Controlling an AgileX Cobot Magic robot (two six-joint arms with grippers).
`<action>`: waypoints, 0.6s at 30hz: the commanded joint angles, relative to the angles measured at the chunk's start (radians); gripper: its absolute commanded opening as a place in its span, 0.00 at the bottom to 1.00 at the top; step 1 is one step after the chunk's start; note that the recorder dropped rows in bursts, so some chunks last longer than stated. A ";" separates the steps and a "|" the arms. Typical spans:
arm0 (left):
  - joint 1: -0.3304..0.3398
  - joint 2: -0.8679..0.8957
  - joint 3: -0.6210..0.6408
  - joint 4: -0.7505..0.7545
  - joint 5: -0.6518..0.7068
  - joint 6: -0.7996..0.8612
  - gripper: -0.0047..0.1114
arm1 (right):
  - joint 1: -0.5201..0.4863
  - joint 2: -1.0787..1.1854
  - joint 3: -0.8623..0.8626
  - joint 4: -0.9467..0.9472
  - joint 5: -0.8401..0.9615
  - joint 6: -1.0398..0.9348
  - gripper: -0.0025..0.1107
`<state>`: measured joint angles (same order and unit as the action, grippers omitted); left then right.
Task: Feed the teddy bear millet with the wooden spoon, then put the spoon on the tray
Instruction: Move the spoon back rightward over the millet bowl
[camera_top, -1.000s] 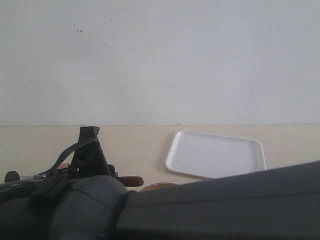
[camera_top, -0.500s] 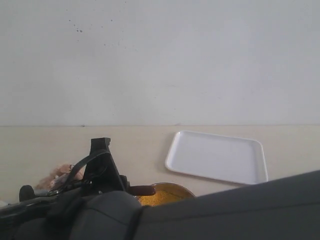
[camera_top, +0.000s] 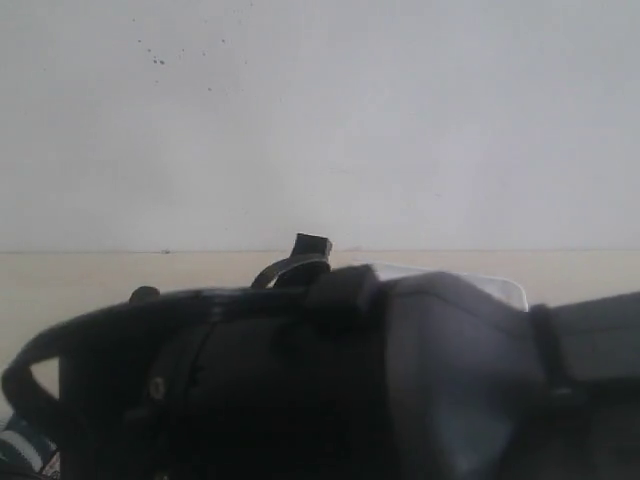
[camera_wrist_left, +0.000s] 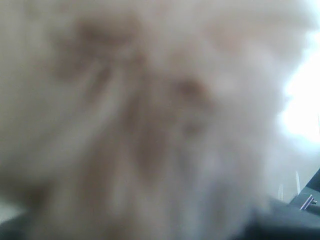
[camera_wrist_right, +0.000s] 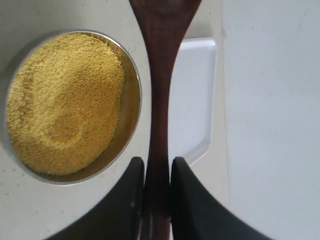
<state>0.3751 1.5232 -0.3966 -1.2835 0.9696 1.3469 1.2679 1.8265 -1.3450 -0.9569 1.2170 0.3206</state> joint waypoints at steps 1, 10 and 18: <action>0.002 0.001 0.002 -0.009 0.020 0.009 0.07 | -0.002 -0.074 0.007 0.093 0.004 0.028 0.05; 0.002 0.001 0.002 -0.009 0.020 0.009 0.07 | -0.043 -0.142 0.007 0.355 0.001 -0.001 0.05; 0.002 0.001 0.002 -0.009 0.020 0.009 0.07 | -0.194 -0.140 0.007 0.427 0.004 -0.141 0.05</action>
<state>0.3751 1.5232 -0.3966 -1.2835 0.9696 1.3469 1.0839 1.6961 -1.3403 -0.5136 1.2191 0.2094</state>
